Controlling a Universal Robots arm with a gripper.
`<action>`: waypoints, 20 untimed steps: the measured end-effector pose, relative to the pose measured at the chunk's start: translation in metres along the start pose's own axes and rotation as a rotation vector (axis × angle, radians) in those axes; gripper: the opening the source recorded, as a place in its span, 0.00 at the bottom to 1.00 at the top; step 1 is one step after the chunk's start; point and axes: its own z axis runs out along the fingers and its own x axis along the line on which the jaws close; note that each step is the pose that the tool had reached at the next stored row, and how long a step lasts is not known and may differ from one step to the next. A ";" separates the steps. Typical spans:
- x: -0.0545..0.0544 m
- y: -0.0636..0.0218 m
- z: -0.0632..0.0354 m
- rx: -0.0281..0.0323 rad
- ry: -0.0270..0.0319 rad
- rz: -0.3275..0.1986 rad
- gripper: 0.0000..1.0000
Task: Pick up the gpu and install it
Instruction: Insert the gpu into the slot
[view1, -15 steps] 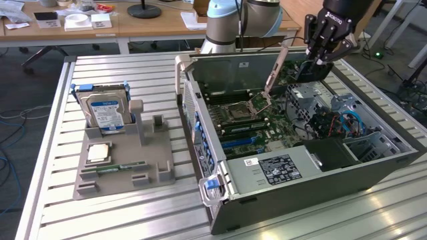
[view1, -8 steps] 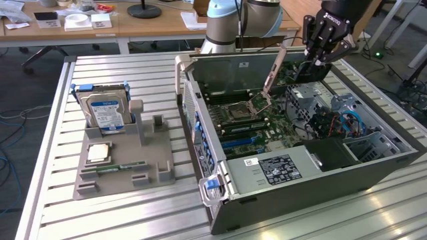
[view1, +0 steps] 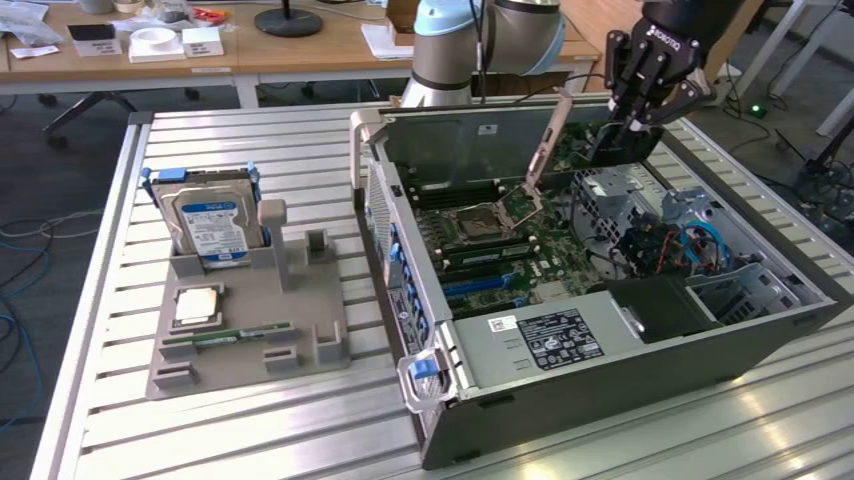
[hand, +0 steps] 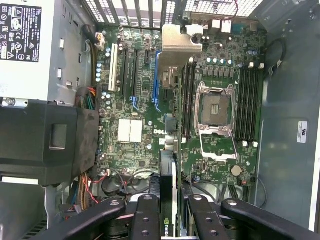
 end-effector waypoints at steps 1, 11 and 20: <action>0.000 0.0008 0.0003 0.0002 -0.0001 0.000 0.26; -0.001 0.0076 0.0027 0.0034 0.0003 0.000 0.26; -0.002 0.0208 0.0044 0.0048 0.0002 0.000 0.26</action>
